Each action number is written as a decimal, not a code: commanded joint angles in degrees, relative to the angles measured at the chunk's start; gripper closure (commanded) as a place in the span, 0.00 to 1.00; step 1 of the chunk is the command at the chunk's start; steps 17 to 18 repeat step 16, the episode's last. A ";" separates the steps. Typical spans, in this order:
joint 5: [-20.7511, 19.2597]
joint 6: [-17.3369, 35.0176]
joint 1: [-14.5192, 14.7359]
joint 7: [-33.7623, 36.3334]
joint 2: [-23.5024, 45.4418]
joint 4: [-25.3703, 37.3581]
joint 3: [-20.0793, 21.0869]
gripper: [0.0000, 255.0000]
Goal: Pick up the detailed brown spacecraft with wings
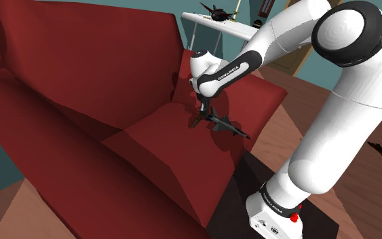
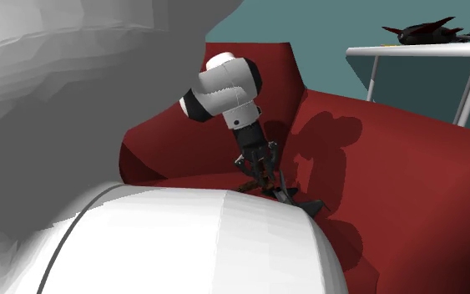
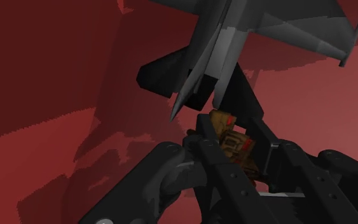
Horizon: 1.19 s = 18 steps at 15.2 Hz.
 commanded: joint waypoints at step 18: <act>2.96 -9.80 0.46 -4.83 -7.48 2.86 0.65 1.00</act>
